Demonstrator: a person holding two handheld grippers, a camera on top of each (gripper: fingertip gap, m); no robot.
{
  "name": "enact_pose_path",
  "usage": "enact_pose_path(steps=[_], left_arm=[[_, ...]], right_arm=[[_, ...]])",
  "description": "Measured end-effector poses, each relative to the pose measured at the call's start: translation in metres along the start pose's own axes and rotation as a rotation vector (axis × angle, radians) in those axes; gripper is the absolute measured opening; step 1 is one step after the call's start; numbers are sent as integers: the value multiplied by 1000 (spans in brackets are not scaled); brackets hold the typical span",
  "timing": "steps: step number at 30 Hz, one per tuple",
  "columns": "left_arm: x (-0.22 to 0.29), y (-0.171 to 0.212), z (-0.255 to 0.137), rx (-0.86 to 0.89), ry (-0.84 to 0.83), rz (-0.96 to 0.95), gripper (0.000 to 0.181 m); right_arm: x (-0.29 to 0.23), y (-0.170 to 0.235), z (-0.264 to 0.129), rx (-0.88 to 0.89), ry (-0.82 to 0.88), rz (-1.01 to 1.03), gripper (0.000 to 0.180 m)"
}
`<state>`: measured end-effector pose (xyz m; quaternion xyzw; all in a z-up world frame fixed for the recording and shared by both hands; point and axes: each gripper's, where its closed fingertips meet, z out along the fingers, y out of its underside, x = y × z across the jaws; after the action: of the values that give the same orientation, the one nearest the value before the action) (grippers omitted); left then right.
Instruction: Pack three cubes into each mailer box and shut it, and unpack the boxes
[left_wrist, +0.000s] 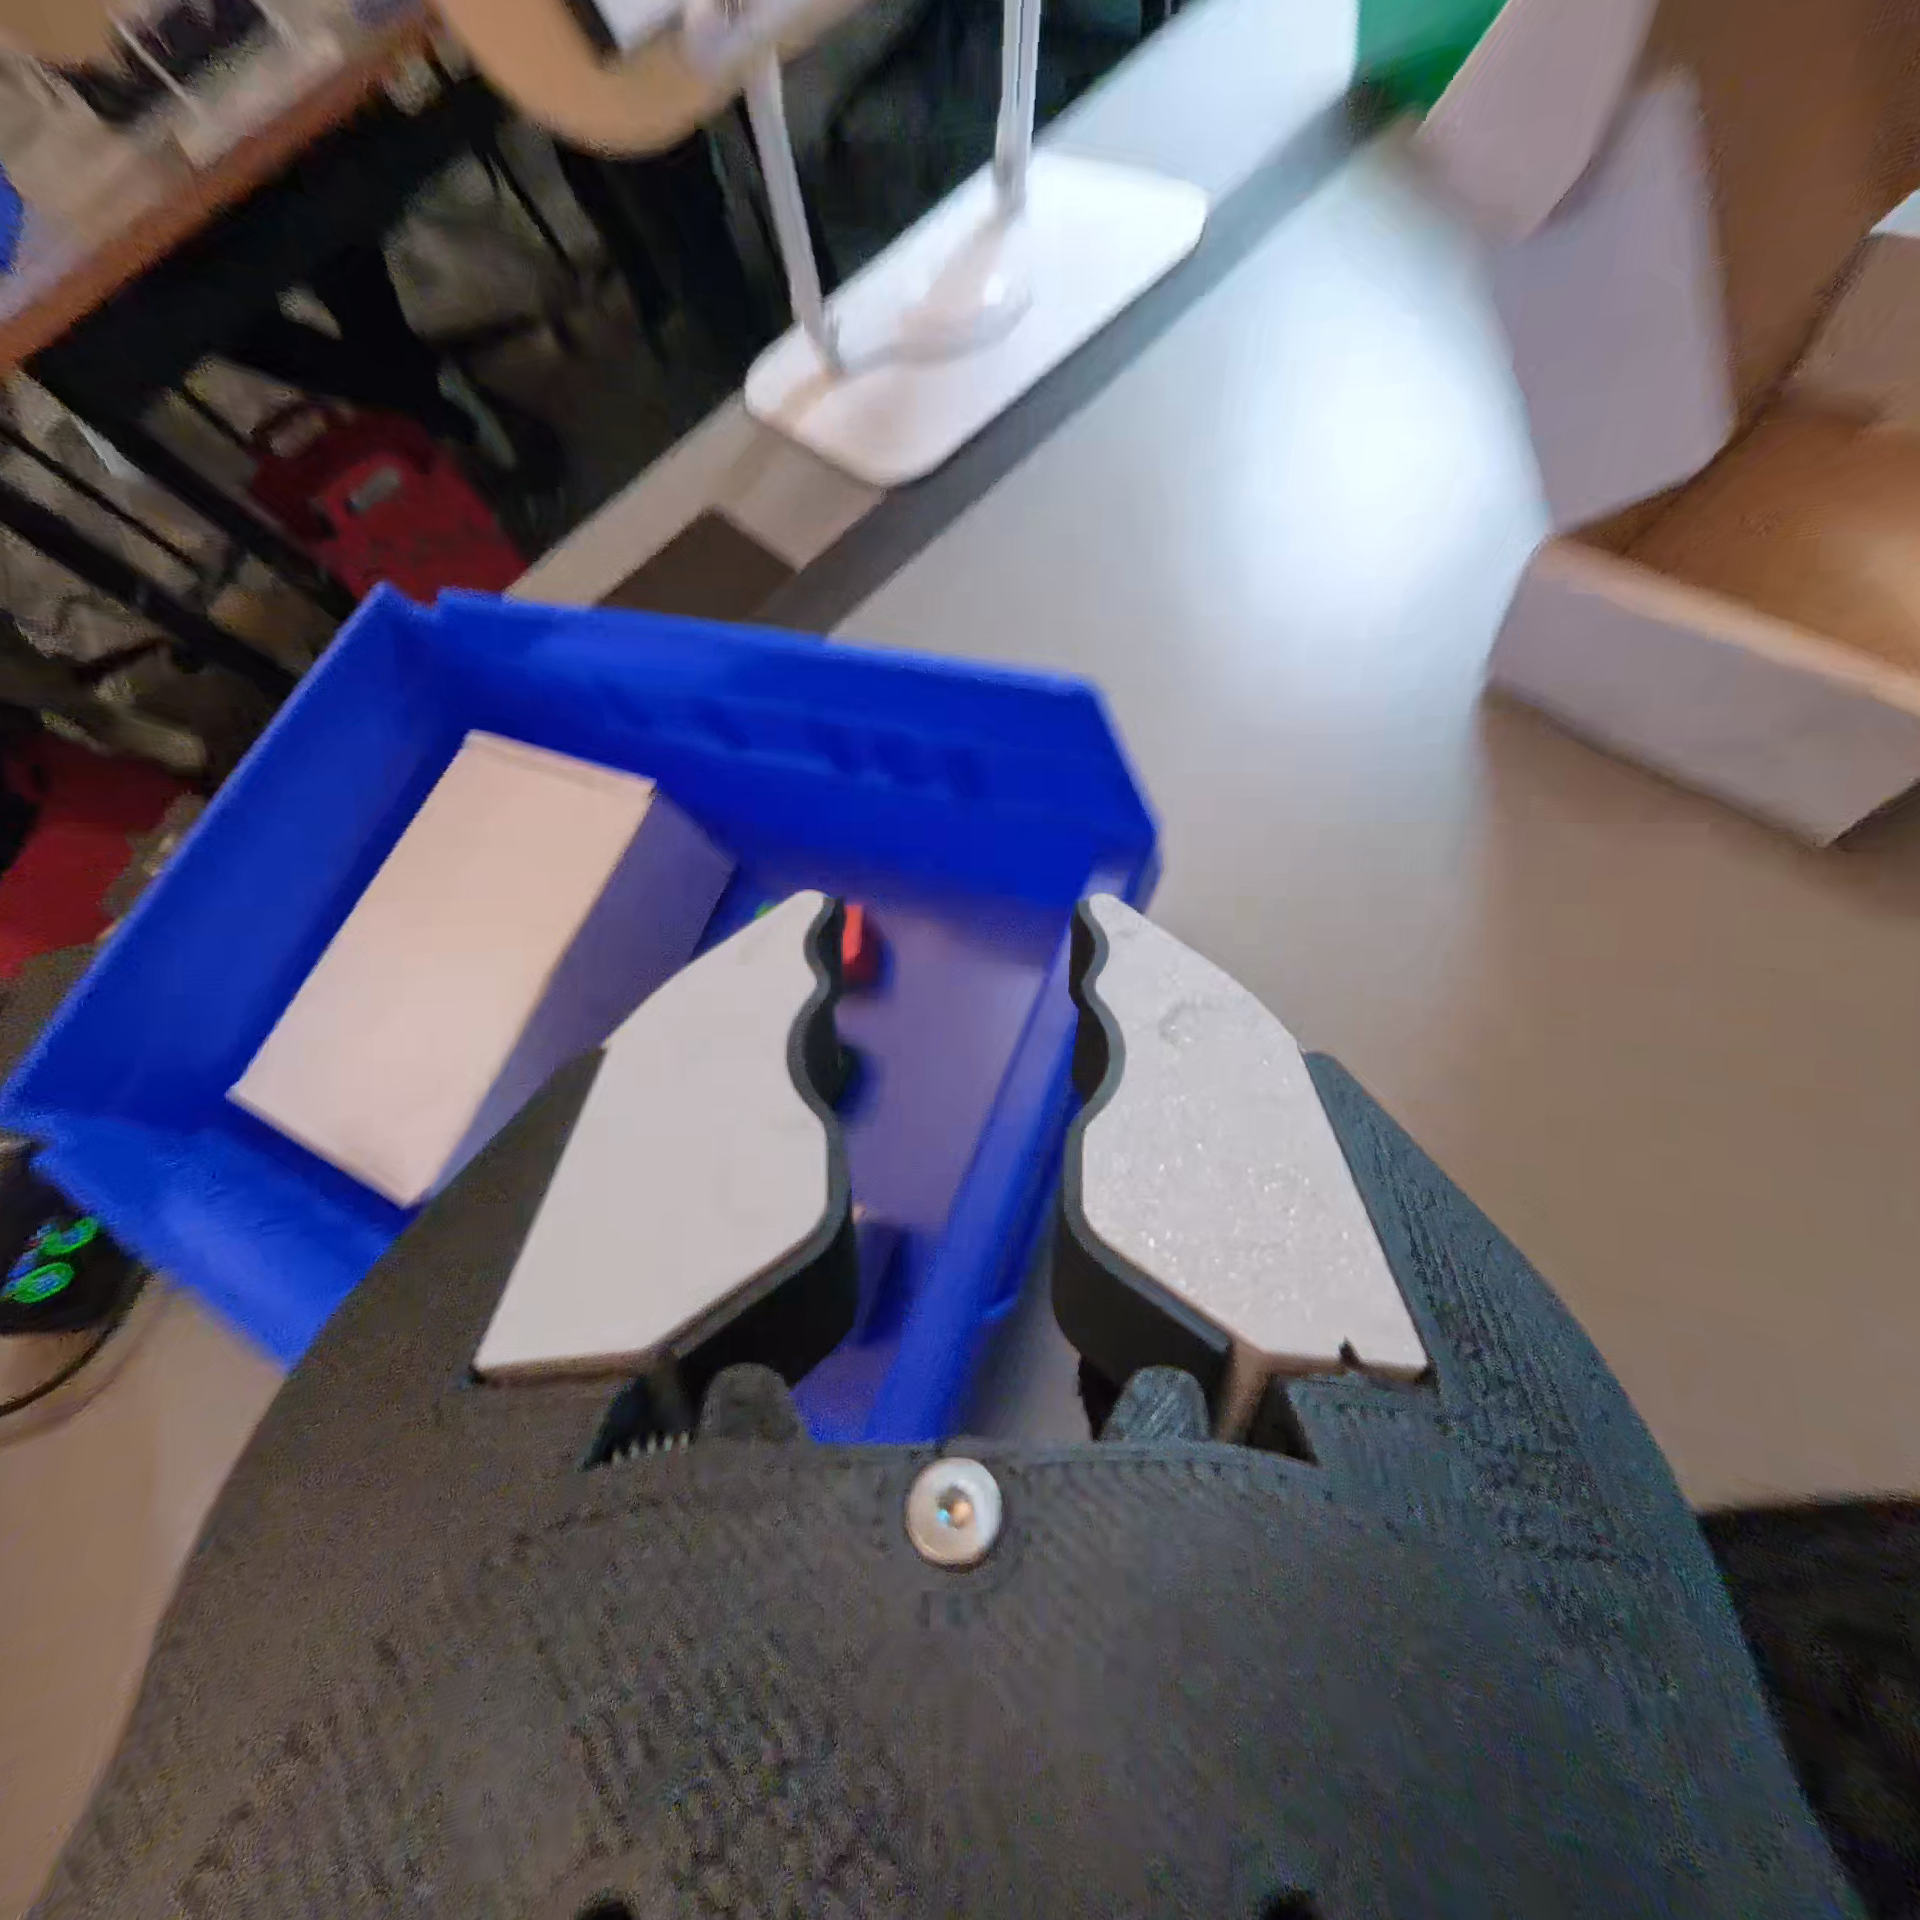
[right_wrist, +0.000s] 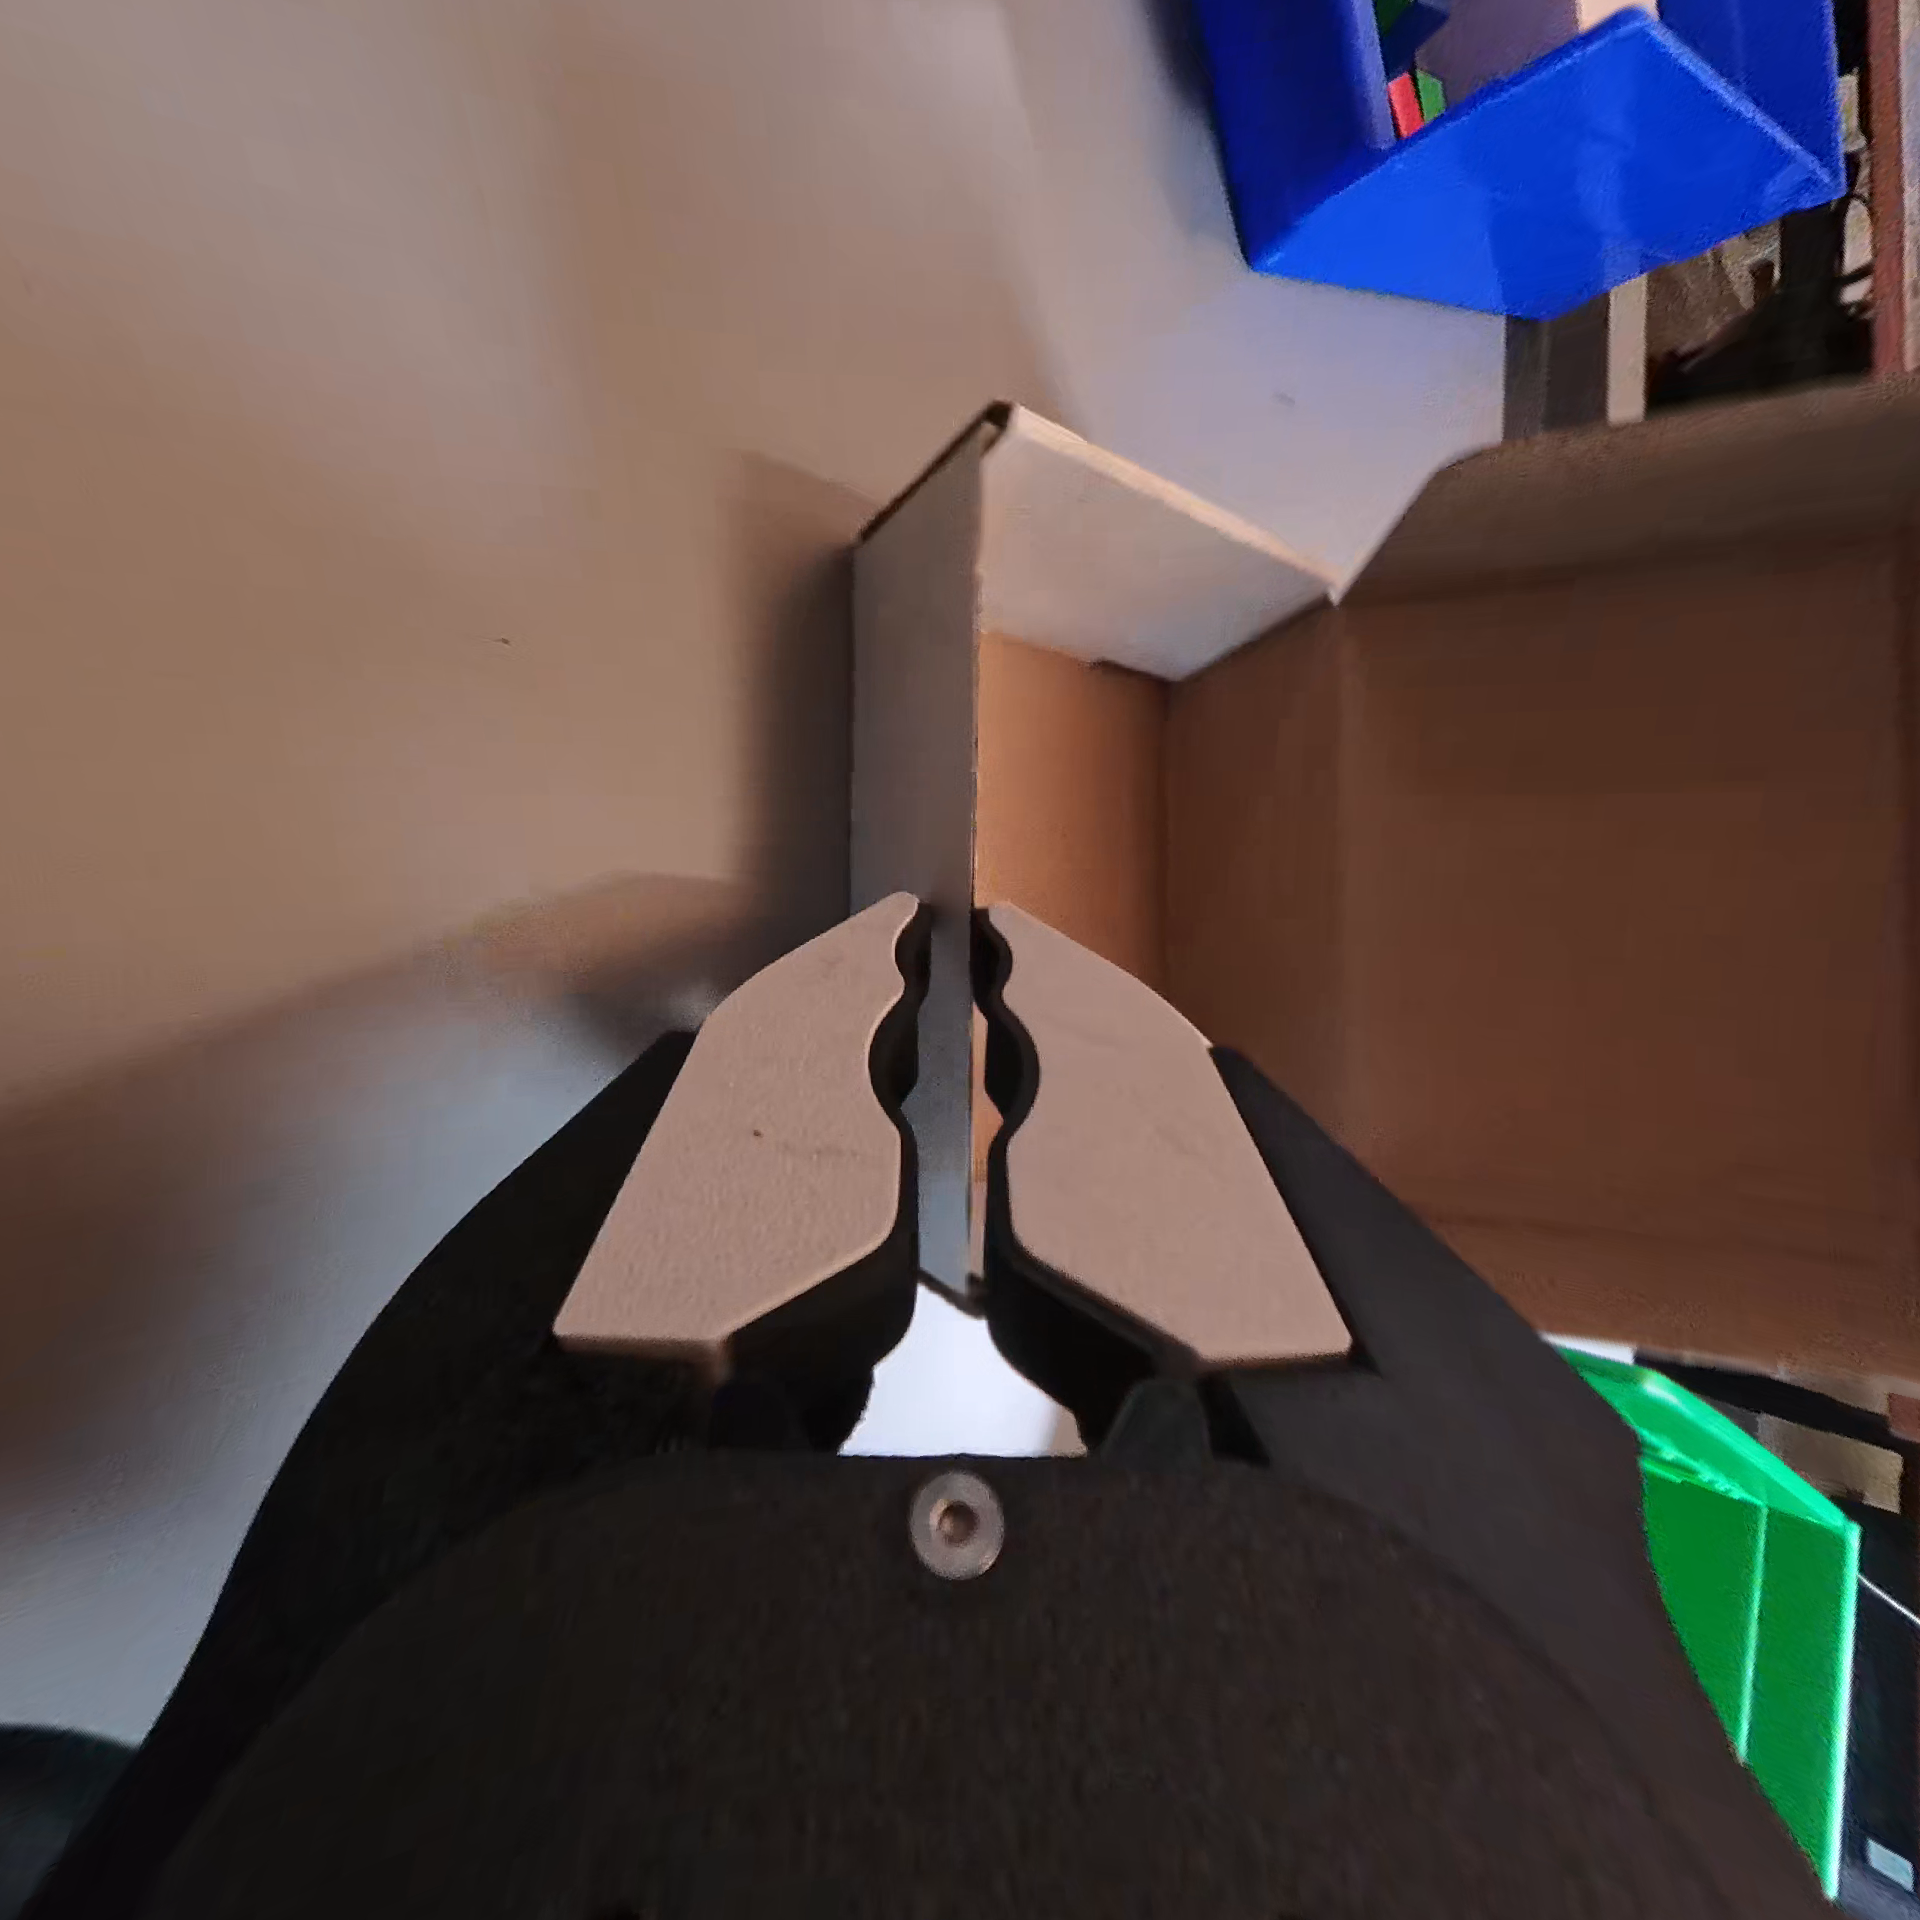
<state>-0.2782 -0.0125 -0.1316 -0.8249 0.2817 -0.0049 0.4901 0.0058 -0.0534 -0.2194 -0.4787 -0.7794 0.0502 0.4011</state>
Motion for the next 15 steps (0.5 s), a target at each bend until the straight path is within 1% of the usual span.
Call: enact_pose_path(steps=[4, 8, 12, 15], left_arm=[[-56, 35, 6, -311, -13, 97, 42], [-88, 72, 14, -574, 46, 142, 43], [-97, 103, 18, -764, 154, 118, 48], [-103, 111, 23, -815, 183, 103, 53]], right_arm=[[-6, -5, -1, 0, 13, -32, 7], [-6, -4, -2, 19, -1, -34, 7], [-7, -1, -4, 43, -28, -51, 6], [-6, 1, -5, 58, -38, -61, 7]])
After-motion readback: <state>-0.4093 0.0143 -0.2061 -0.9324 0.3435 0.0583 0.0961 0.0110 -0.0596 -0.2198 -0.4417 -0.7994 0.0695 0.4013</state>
